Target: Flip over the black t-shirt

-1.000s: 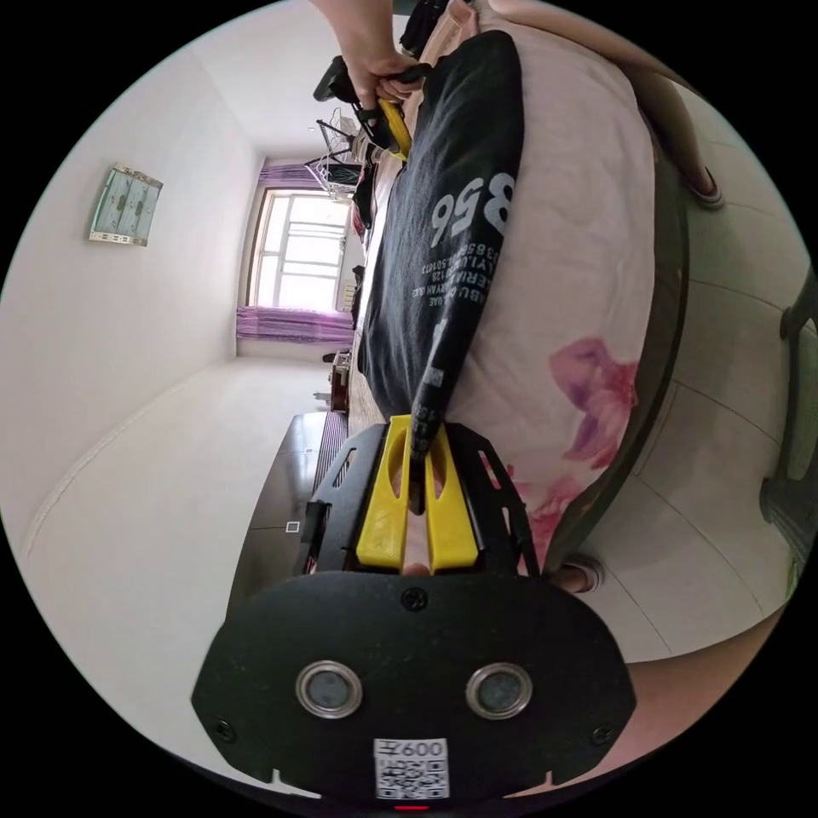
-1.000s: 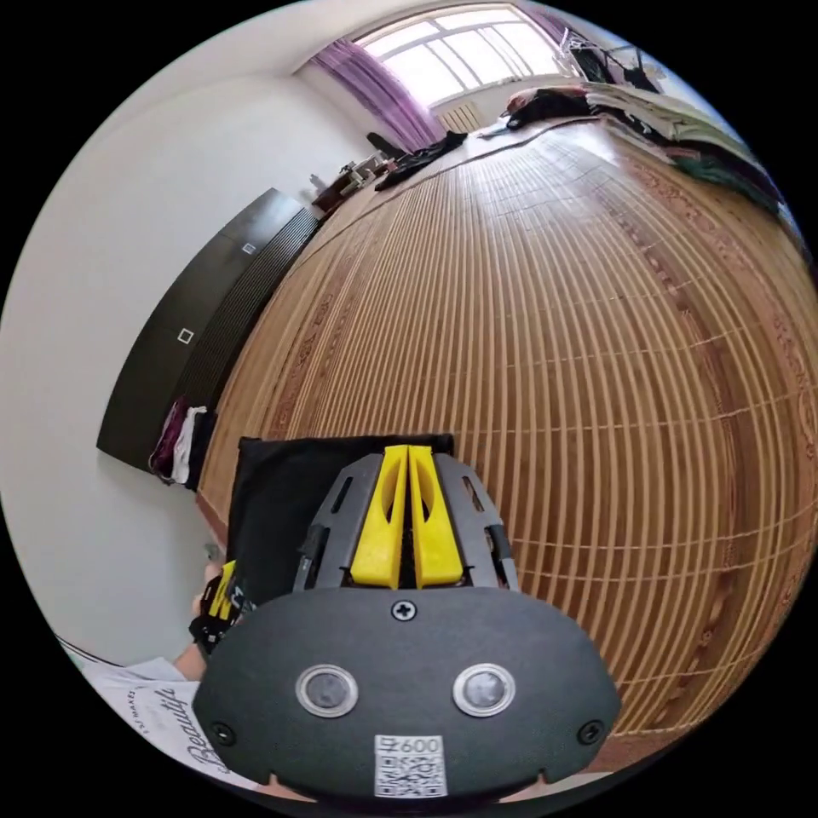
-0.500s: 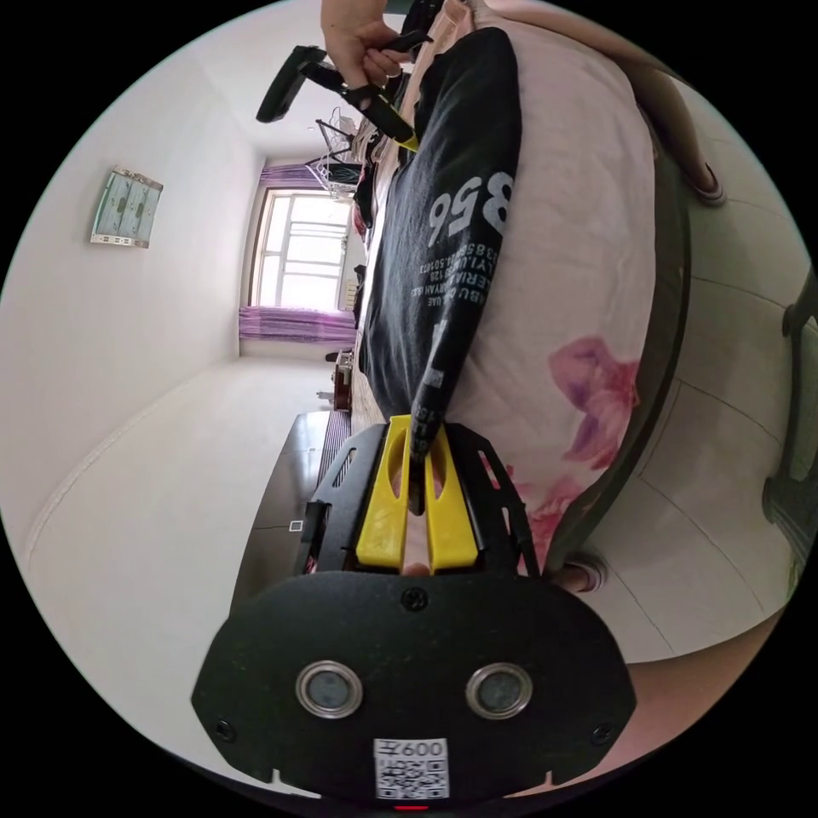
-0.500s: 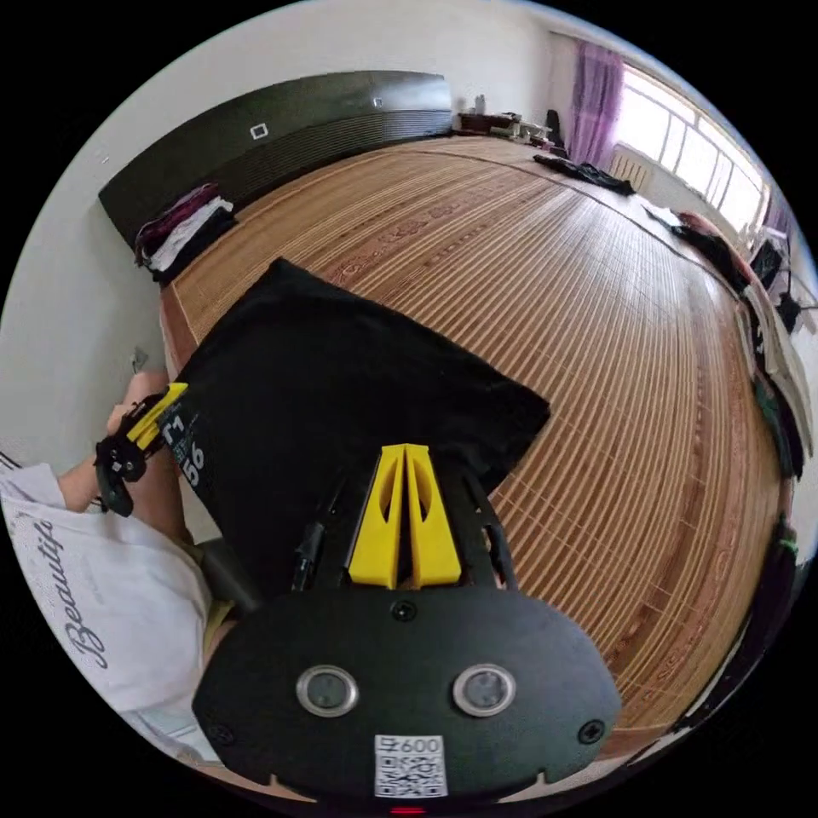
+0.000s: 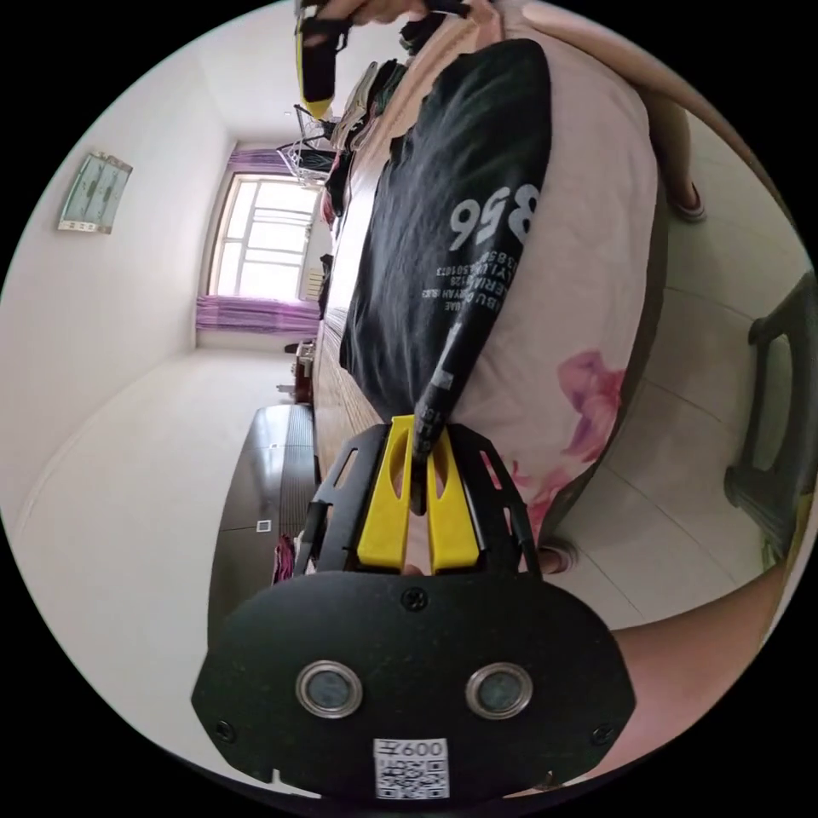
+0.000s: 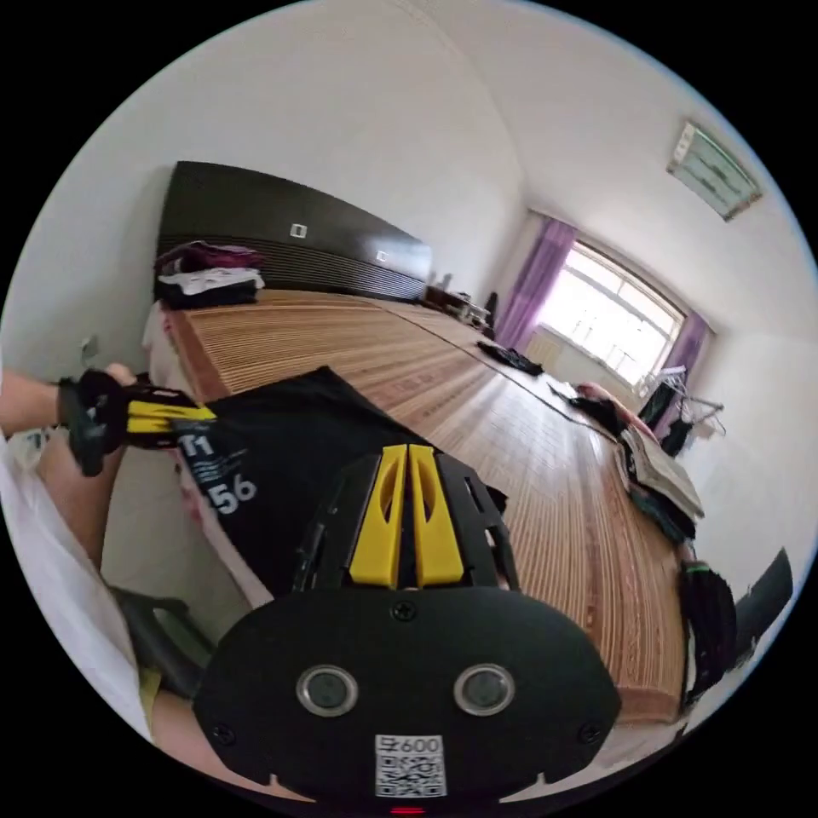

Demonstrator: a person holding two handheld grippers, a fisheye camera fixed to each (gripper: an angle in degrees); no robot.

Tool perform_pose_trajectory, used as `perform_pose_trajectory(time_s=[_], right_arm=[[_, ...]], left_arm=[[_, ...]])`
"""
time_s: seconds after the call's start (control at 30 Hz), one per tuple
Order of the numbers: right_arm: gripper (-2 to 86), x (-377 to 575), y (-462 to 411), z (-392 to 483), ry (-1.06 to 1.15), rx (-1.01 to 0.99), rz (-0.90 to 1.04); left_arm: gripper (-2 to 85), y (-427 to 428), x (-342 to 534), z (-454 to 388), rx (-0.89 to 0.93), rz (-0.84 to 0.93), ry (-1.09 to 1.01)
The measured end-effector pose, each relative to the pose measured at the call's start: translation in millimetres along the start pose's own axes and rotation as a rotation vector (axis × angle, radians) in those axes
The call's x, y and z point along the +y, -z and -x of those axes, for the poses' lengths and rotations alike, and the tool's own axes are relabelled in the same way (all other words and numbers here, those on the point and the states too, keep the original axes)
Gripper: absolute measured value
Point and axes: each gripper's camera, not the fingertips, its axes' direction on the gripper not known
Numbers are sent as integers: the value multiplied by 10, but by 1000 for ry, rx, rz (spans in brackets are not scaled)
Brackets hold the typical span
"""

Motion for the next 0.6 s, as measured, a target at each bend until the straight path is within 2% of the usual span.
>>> perform_pose_trajectory(time_s=[0.07, 0.23, 0.47, 0.6], right_arm=[[75, 137, 88, 761, 212, -97, 18], [98, 688, -92, 1812, 429, -26, 89], [116, 1123, 187, 1995, 313, -33, 4], [125, 1285, 201, 2151, 344, -79, 34]], left_arm=[[5, 32, 1, 178, 68, -10, 25], [3, 164, -26, 416, 116, -21, 62], [3, 233, -97, 530, 155, -21, 7], [3, 275, -146, 569, 177, -12, 7]])
